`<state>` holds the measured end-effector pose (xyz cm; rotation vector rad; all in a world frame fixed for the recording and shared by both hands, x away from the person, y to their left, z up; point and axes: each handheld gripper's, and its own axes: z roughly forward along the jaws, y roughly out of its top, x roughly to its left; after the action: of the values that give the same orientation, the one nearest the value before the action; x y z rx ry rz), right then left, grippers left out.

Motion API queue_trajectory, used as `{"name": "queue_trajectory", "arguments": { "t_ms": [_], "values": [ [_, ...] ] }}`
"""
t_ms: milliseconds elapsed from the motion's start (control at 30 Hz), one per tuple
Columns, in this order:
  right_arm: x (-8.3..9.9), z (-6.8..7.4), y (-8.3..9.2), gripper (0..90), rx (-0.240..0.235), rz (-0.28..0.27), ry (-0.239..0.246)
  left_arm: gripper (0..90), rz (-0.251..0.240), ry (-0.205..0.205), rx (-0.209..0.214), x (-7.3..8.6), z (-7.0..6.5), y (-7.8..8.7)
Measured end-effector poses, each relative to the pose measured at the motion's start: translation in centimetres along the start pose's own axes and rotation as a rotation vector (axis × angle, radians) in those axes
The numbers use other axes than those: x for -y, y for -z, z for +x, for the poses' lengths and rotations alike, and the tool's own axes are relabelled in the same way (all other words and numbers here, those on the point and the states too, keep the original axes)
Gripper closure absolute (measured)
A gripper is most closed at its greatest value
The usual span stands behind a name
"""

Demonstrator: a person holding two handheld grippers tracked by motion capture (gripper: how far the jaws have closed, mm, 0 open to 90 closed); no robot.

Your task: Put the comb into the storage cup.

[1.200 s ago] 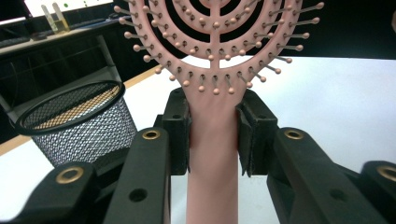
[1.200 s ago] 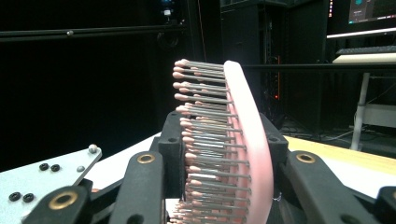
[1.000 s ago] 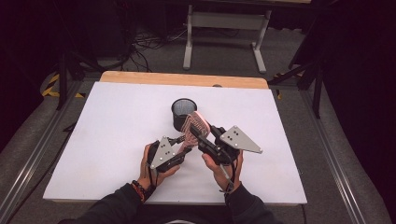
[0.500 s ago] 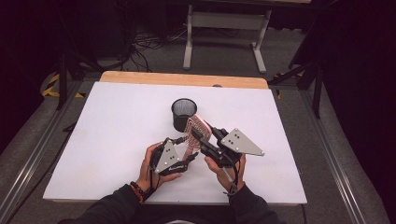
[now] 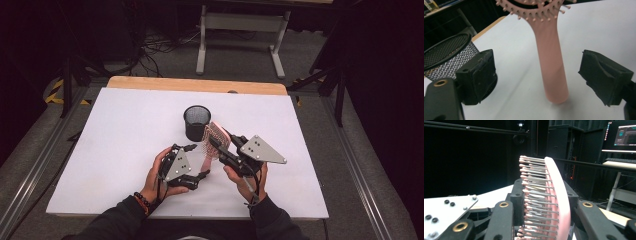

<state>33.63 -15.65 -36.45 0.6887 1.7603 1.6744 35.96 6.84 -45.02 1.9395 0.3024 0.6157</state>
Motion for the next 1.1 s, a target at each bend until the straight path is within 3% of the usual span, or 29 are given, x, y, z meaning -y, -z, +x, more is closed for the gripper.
{"name": "queue_trajectory", "arguments": {
  "t_ms": [400, 867, 1100],
  "values": [
    [0.2, -0.9, 0.3, 63.9, 0.018, 0.023, 0.019, 8.8, -0.018, 0.024, 0.008, 0.4, 1.5, 2.4],
    [-0.3, -1.7, 0.9, 64.0, 0.046, -0.001, 0.018, 5.7, -0.061, 0.06, 0.034, 1.1, 2.1, 4.8],
    [-0.4, -1.8, 1.0, 64.0, 0.048, -0.002, 0.02, 5.6, -0.071, 0.078, 0.01, 1.6, 2.6, 6.7]
  ]
}}
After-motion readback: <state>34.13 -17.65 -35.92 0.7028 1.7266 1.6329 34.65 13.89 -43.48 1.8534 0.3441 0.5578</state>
